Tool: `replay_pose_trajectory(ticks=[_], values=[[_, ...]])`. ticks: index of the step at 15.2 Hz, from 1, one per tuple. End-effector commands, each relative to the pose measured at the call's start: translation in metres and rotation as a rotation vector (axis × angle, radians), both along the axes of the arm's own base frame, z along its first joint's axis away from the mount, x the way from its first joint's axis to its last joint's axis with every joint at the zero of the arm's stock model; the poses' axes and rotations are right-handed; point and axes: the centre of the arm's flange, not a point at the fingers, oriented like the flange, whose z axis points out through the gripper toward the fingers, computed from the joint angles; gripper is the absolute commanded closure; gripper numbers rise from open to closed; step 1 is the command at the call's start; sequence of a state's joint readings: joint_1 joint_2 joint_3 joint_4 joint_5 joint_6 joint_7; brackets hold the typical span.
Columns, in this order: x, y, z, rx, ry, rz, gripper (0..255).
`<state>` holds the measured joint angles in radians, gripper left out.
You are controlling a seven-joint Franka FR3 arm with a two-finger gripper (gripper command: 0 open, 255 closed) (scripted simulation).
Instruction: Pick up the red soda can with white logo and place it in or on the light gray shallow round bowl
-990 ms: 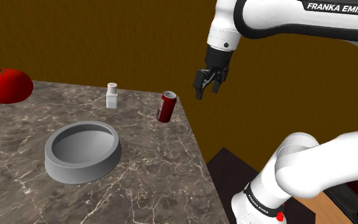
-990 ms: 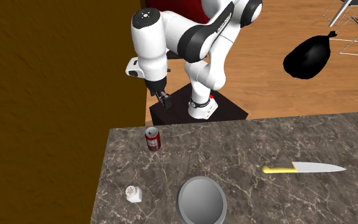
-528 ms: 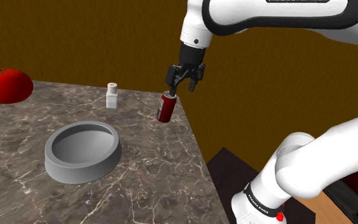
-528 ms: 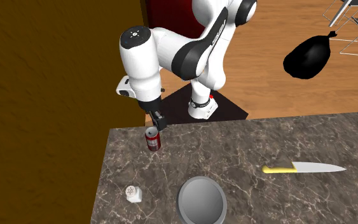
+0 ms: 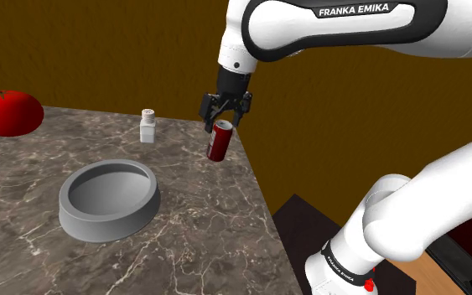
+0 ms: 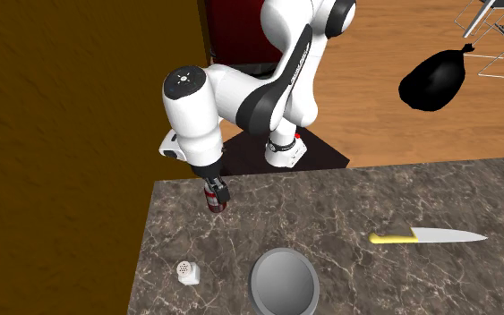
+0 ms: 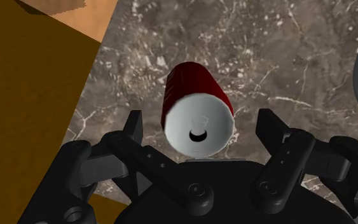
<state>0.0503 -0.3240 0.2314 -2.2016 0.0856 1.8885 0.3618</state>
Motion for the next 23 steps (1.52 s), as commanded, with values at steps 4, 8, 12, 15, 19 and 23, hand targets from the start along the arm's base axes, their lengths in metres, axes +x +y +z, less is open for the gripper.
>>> replay_pose_trajectory(ticks=[4, 8, 12, 15, 19, 23], values=[[0.000, 0.000, -0.012, 0.000, -0.001, 0.000, 0], [0.000, 0.000, -0.012, 0.000, -0.001, 0.000, 0], [0.000, 0.000, -0.012, 0.000, -0.001, 0.000, 255], [0.000, 0.000, -0.012, 0.000, -0.001, 0.000, 255], [0.000, 0.001, -0.012, 0.000, -0.001, 0.000, 255], [0.000, 0.000, 0.003, 0.000, -0.001, 0.000, 255]])
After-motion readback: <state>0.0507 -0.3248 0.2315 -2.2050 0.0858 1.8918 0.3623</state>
